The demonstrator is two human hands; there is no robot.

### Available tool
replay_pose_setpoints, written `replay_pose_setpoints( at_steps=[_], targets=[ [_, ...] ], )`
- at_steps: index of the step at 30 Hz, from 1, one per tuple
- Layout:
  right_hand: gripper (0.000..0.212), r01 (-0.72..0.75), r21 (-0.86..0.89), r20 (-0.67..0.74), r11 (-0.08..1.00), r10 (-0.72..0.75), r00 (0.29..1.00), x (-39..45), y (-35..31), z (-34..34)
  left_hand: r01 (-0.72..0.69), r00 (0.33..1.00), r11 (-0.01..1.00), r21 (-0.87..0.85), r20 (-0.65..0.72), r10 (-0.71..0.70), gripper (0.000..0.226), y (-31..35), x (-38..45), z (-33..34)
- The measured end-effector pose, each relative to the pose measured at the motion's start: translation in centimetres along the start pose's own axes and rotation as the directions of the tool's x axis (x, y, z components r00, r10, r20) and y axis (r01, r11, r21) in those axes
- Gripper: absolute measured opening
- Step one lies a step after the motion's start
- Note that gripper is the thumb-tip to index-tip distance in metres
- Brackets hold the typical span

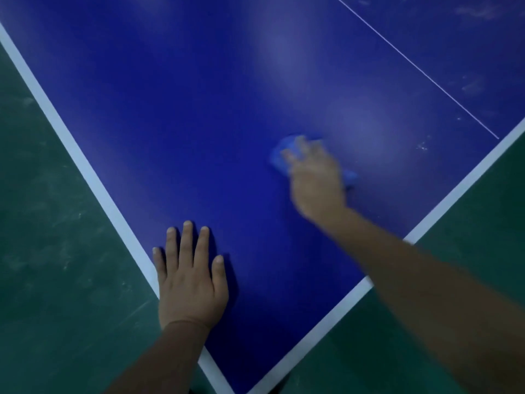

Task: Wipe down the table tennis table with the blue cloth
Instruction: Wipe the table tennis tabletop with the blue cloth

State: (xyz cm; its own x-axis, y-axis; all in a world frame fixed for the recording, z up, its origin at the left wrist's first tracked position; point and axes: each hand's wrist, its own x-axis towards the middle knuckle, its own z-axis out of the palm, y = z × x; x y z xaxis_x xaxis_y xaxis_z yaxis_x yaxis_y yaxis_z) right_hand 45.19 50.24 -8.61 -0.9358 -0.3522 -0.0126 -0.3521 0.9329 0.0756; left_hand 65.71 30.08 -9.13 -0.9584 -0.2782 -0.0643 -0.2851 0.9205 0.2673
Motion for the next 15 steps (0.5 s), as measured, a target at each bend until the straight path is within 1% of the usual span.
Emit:
replay_pose_setpoints(
  at_steps=[1,2,3,4,5,6,7,8,9,10,11,12,13,14,15],
  targets=[
    [0.05,-0.172,-0.012,0.004,0.985,0.172,0.985,0.6,3.9,0.2,0.005,1.0,1.0,0.007,0.013,-0.005,0.063,0.0,0.0,0.1],
    [0.048,-0.347,0.034,0.016,0.937,0.346,0.938,0.9,7.2,0.1,0.007,1.0,1.0,0.01,0.023,-0.007,0.063,0.0,-0.1,0.1],
    [0.047,-0.484,0.104,0.025,0.869,0.484,0.875,1.0,9.3,-0.2,0.006,1.0,1.0,0.012,0.029,-0.006,0.064,0.0,-0.1,0.1],
    [0.046,-0.567,0.158,0.033,0.808,0.57,0.821,1.0,9.7,-0.5,0.005,0.999,1.0,0.014,0.032,-0.005,0.064,-0.1,-0.1,0.1],
    [0.047,-0.582,0.177,0.012,0.794,0.59,0.807,0.8,8.4,-0.6,0.005,0.999,1.0,0.015,0.036,-0.006,0.064,-0.1,-0.1,0.1],
    [0.048,-0.532,0.158,-0.022,0.832,0.542,0.84,0.2,5.8,-0.6,0.009,0.999,1.0,0.014,0.041,-0.009,0.064,-0.1,-0.1,0.1],
    [0.051,-0.419,0.166,-0.052,0.893,0.433,0.9,-0.7,2.4,-0.5,0.013,0.999,1.0,0.012,0.044,-0.013,0.064,0.0,-0.1,0.0],
    [0.054,-0.247,0.153,-0.06,0.957,0.259,0.964,-2.1,-1.4,-0.5,0.015,0.999,1.0,0.009,0.044,-0.015,0.064,0.0,0.0,0.0],
    [0.057,-0.035,0.149,-0.049,0.988,0.043,0.998,-4.3,-4.9,-0.1,0.016,0.999,1.0,0.005,0.043,-0.016,0.064,0.1,0.0,-0.1],
    [0.058,0.152,0.145,-0.016,0.978,-0.151,0.988,-6.9,-7.1,0.0,0.016,0.999,1.0,0.001,0.043,-0.016,0.064,0.1,0.0,-0.1],
    [0.059,0.288,0.143,0.005,0.947,-0.292,0.956,-8.7,-7.5,0.1,0.015,0.999,1.0,-0.002,0.045,-0.015,0.065,0.1,0.0,-0.1],
    [0.06,0.335,0.149,0.023,0.93,-0.342,0.939,-9.4,-6.0,-0.2,0.015,0.999,1.0,-0.004,0.048,-0.015,0.065,0.0,0.0,-0.2],
    [0.059,0.292,0.133,0.027,0.947,-0.298,0.954,-9.2,-3.1,-0.2,0.019,0.999,1.0,-0.005,0.05,-0.019,0.065,0.0,0.0,-0.2],
    [0.056,0.178,0.112,0.014,0.978,-0.181,0.983,-8.7,0.3,-0.1,0.023,0.998,1.0,-0.006,0.052,-0.023,0.065,0.0,0.0,-0.2],
    [0.051,0.016,0.093,-0.027,0.996,-0.014,1.0,-8.1,4.1,-0.1,0.026,0.998,1.0,-0.009,0.054,-0.025,0.065,0.1,0.0,-0.2]
  ],
)
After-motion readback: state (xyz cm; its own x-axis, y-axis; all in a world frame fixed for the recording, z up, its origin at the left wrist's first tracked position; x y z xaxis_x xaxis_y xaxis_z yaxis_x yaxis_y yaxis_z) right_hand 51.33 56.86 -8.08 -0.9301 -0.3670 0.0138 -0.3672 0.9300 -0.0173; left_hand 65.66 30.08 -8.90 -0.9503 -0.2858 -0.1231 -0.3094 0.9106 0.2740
